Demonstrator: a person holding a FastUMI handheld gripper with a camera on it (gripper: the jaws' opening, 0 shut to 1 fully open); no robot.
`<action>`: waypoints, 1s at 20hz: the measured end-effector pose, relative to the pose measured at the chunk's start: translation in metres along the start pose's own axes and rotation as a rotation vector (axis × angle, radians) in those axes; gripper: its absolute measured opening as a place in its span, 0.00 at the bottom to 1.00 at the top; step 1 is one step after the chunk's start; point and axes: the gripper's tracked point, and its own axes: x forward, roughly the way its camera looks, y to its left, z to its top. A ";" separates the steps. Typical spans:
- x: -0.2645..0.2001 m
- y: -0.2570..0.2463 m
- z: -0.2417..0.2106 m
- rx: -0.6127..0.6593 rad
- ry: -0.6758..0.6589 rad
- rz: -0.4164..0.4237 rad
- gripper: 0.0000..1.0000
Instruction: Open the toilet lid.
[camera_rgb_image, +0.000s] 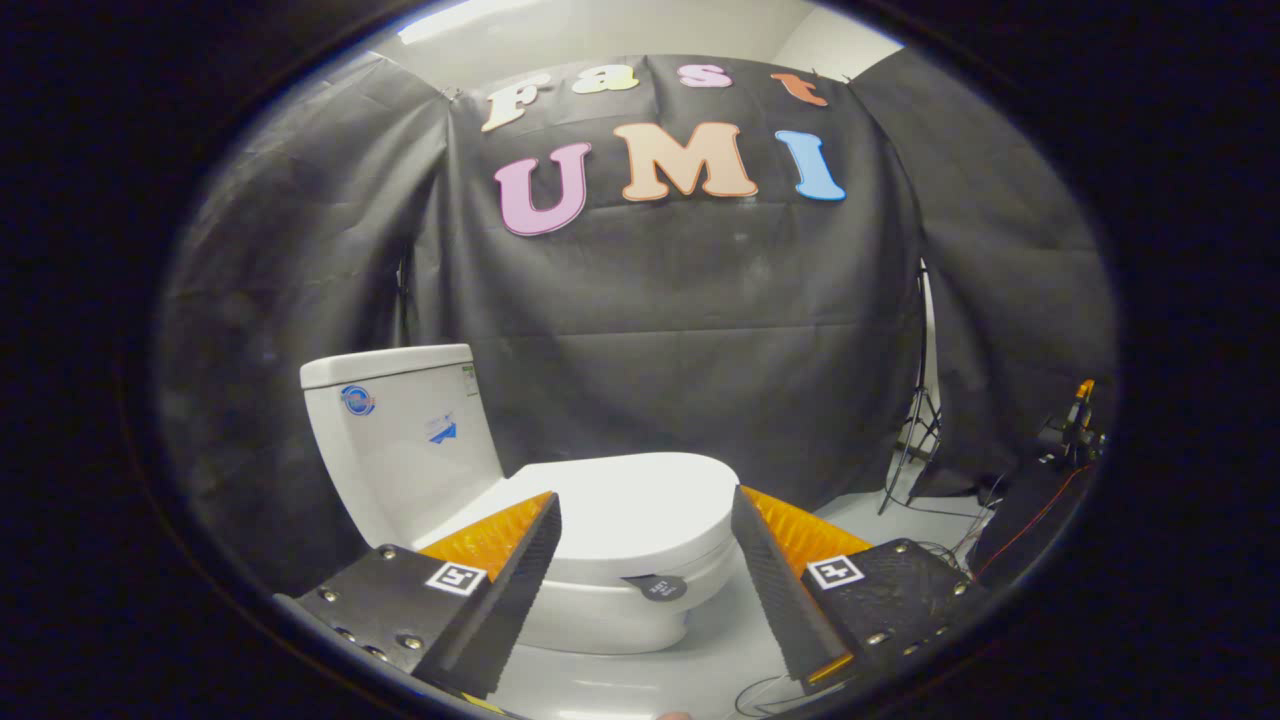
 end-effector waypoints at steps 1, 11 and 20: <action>0.001 0.003 -0.002 0.002 0.006 0.002 1.00; 0.025 -0.016 -0.053 0.182 0.176 -0.088 1.00; 0.042 -0.032 -0.131 0.546 0.446 -0.163 0.99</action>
